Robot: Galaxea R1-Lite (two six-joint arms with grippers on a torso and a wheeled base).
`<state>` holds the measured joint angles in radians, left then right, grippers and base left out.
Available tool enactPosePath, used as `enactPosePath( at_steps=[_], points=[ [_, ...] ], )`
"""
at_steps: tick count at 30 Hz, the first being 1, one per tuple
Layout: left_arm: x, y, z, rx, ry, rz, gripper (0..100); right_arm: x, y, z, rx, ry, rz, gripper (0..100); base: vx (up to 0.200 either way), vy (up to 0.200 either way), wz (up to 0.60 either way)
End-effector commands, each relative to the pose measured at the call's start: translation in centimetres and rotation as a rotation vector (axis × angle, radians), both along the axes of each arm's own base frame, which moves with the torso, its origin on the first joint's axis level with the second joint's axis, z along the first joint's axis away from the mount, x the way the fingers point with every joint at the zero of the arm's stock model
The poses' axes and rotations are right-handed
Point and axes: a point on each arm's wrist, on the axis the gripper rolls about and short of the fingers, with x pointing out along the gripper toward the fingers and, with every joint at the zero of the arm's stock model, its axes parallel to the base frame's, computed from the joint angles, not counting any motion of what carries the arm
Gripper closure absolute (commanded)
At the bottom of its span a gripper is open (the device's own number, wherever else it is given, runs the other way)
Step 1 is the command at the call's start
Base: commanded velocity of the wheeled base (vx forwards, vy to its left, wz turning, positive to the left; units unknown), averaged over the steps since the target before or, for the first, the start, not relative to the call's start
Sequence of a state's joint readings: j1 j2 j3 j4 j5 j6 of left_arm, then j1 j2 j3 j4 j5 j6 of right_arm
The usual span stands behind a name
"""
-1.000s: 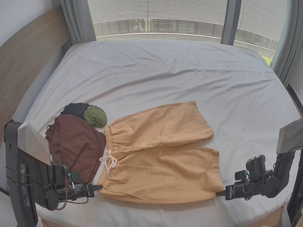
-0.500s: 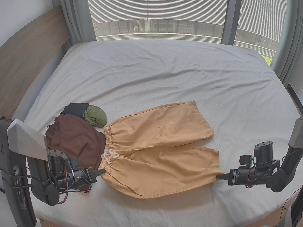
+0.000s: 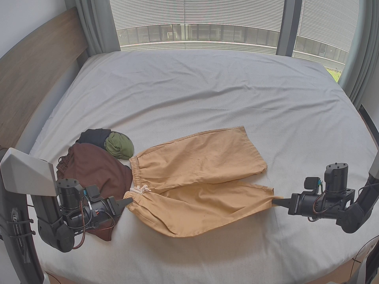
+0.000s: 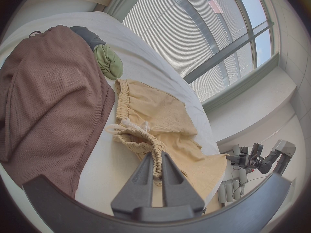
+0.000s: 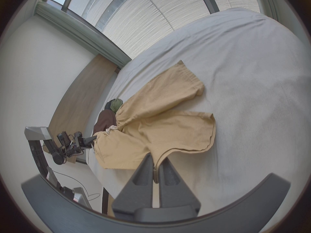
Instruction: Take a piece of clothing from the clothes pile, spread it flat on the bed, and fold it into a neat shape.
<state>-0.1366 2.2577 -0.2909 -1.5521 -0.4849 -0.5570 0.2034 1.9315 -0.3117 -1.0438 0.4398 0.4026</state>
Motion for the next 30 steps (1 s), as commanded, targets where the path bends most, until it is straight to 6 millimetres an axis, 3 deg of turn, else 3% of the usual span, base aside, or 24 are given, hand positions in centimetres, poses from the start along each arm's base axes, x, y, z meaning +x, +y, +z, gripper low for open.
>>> enactPosePath(
  at_steps=[1,16,30],
  points=[
    [0.3,-0.1,0.7,-0.017,-0.025,0.006,100,0.6,-0.1,0.7,0.019,-0.042,-0.016,100,0.0,0.0,0.0],
    [1.6,-1.5,1.1,-0.034,-0.052,0.084,100,4.7,-1.0,3.4,0.056,-0.18,-0.079,100,0.0,0.0,0.0],
    [3.2,-2.1,1.8,-0.088,-0.081,0.177,100,8.9,-1.1,5.3,0.063,-0.202,-0.096,100,0.0,0.0,0.0]
  ],
)
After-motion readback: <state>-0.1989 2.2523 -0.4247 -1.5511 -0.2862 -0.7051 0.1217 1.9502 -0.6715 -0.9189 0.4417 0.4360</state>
